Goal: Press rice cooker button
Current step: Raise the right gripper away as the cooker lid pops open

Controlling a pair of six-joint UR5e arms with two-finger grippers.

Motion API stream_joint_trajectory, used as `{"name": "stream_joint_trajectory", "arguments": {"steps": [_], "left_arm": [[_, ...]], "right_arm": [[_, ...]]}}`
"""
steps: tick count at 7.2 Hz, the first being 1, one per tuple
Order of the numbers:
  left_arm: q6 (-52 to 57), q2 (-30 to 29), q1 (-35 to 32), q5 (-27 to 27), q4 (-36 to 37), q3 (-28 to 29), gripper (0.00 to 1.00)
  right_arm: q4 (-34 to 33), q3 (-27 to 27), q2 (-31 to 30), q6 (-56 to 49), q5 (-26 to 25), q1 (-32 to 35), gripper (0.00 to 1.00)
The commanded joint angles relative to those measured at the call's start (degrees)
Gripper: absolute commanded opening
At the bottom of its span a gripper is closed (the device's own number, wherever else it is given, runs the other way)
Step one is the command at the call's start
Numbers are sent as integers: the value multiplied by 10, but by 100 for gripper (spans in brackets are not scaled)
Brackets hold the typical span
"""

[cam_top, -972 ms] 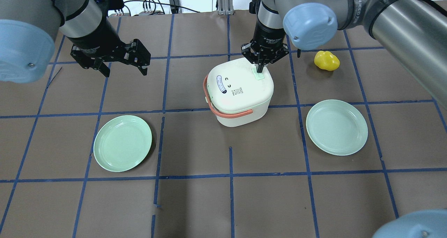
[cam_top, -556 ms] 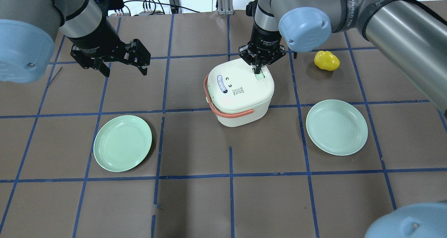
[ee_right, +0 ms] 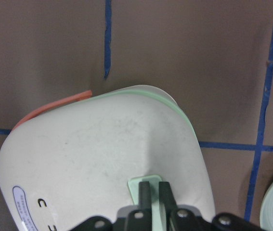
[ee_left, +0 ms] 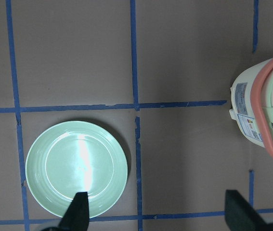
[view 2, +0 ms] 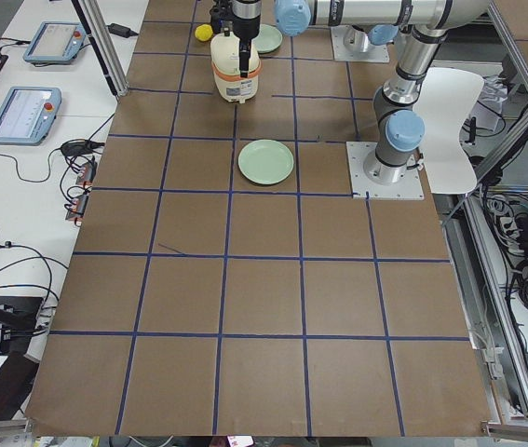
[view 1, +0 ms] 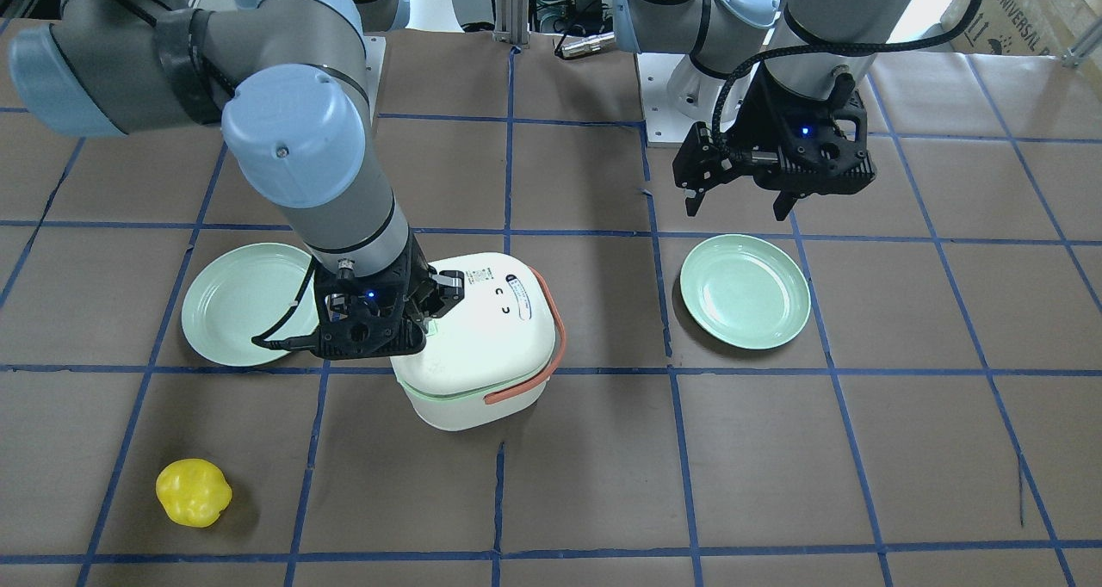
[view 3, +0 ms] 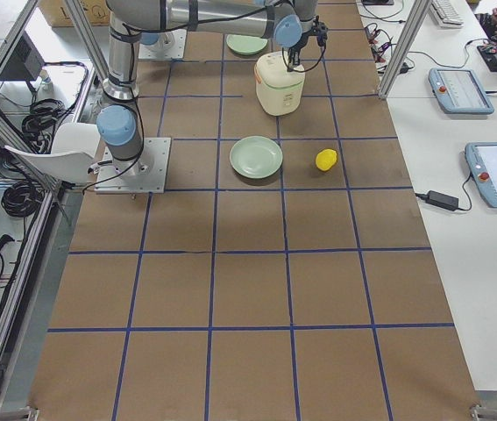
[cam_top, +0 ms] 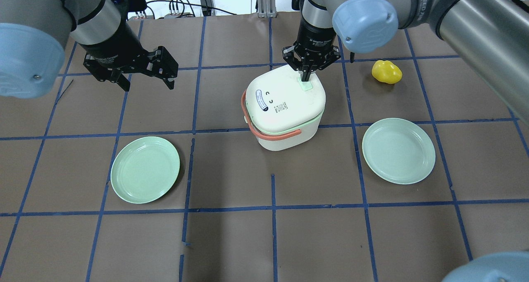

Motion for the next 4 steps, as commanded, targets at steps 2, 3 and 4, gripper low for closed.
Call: {"name": "stream_joint_trajectory", "arguments": {"steps": [2,3,4], "left_arm": [[0,0,0,0,0,0,100],[0,0,0,0,0,0,100],[0,0,0,0,0,0,100]], "right_arm": [[170,-124,-35,22,-10,0,97],[179,-127,-58,20,-30,-2,99],[193,-121,-83,14,-51,-5,99]]}}
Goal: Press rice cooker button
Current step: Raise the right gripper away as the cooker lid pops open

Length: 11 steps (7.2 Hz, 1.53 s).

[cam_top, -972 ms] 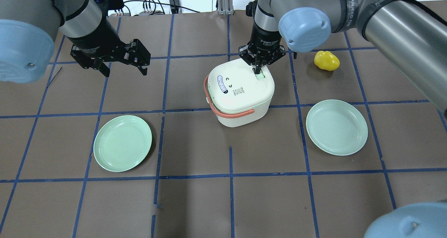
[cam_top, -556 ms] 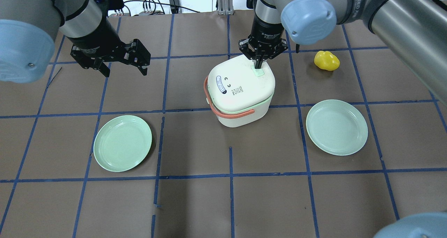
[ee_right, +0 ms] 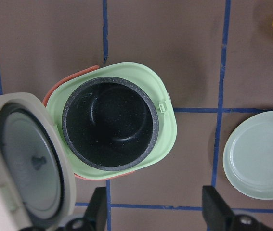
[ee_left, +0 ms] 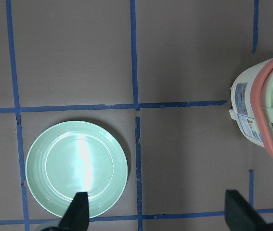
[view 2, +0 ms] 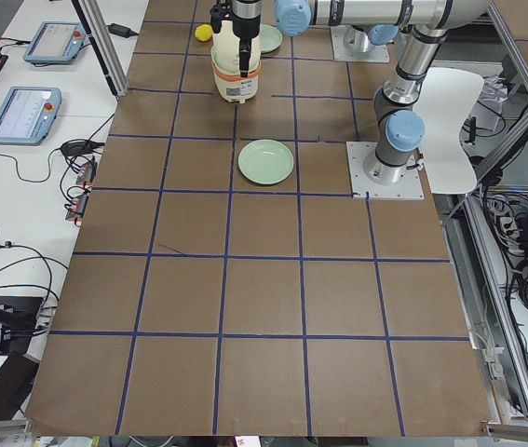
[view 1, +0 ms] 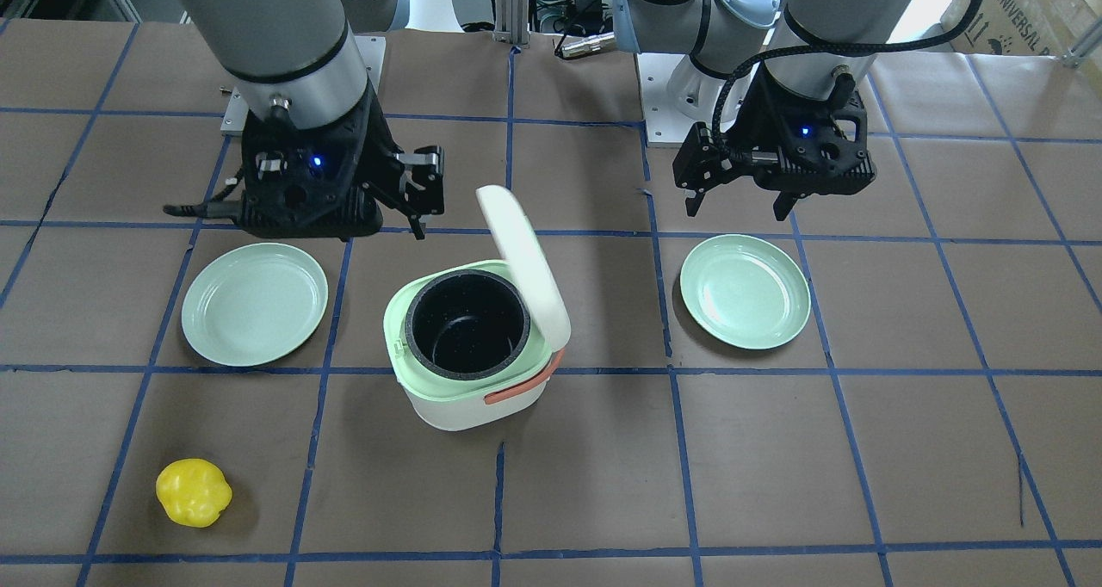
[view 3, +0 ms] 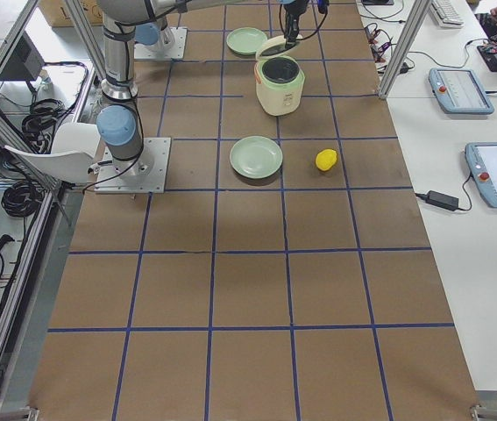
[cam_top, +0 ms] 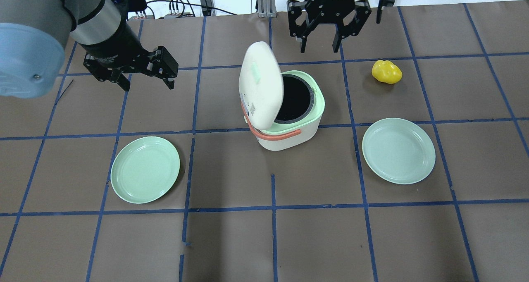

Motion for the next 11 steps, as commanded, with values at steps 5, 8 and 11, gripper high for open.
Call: {"name": "stream_joint_trajectory", "arguments": {"steps": [5,8,11], "left_arm": [[0,0,0,0,0,0,100],[0,0,0,0,0,0,100],[0,0,0,0,0,0,100]], "right_arm": [[43,89,-95,-54,-66,-36,100],[1,161,-127,-81,-65,-55,100],[-1,167,-135,-100,-62,-88,100]]}}
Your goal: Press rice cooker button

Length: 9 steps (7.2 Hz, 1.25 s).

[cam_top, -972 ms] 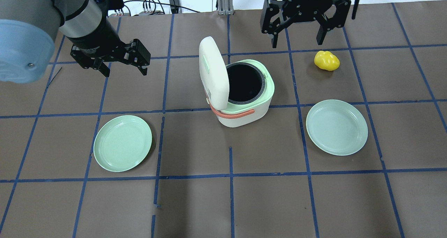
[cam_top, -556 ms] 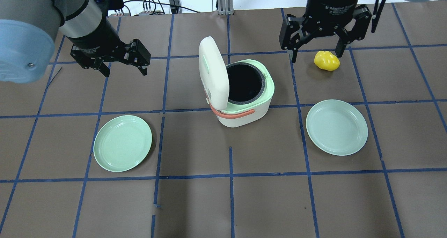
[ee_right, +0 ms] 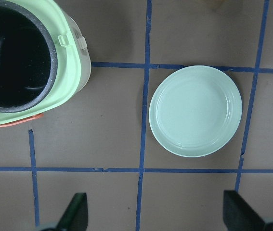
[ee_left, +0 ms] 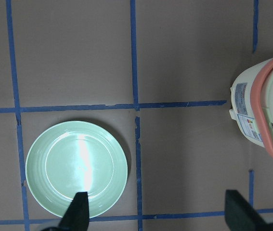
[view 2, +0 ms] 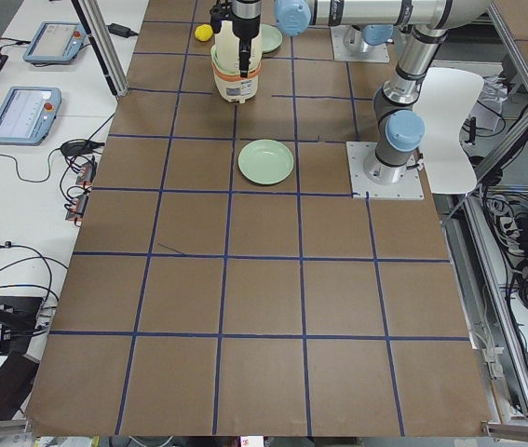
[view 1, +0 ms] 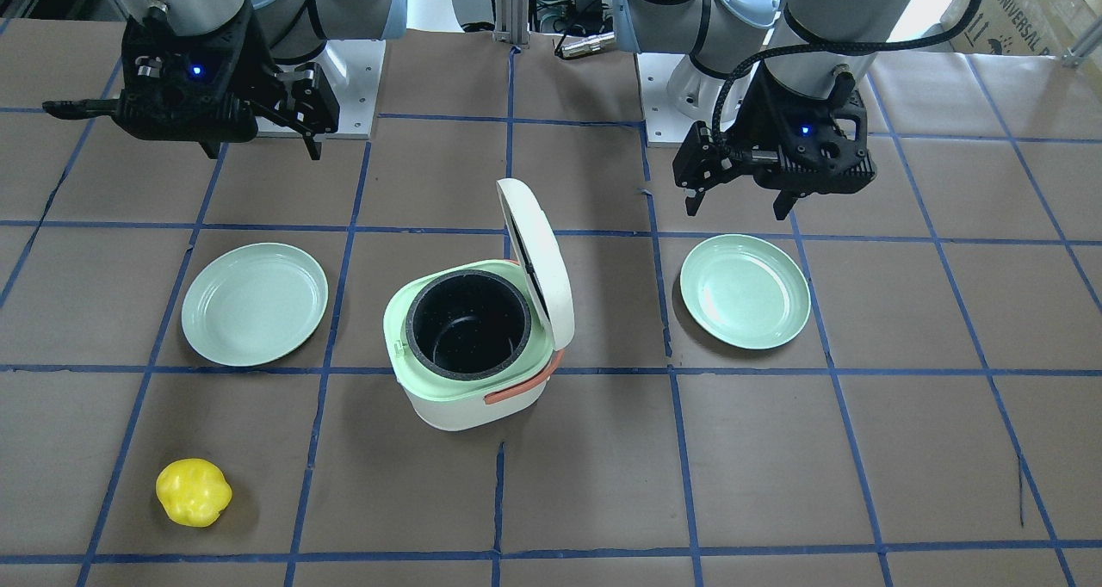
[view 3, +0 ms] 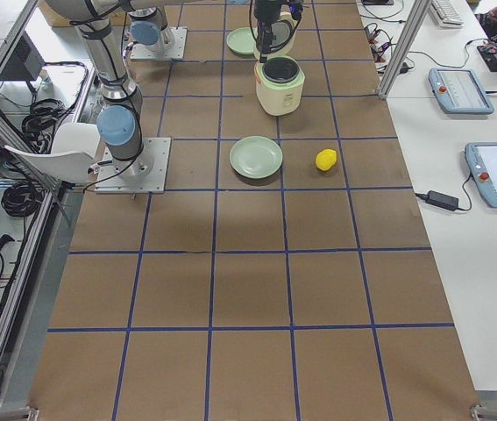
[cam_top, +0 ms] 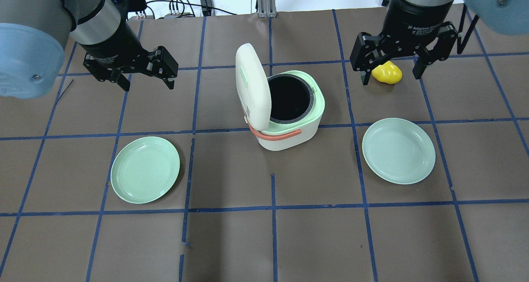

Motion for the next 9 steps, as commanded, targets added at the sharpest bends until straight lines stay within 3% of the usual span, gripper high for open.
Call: {"name": "stream_joint_trajectory", "arguments": {"steps": [1,9], "left_arm": [[0,-1,0,0,0,0,100],[0,0,0,0,0,0,100]], "right_arm": [[-2,4,-4,-5,4,-13,100],[-4,20,-5,2,9,-15,100]]}}
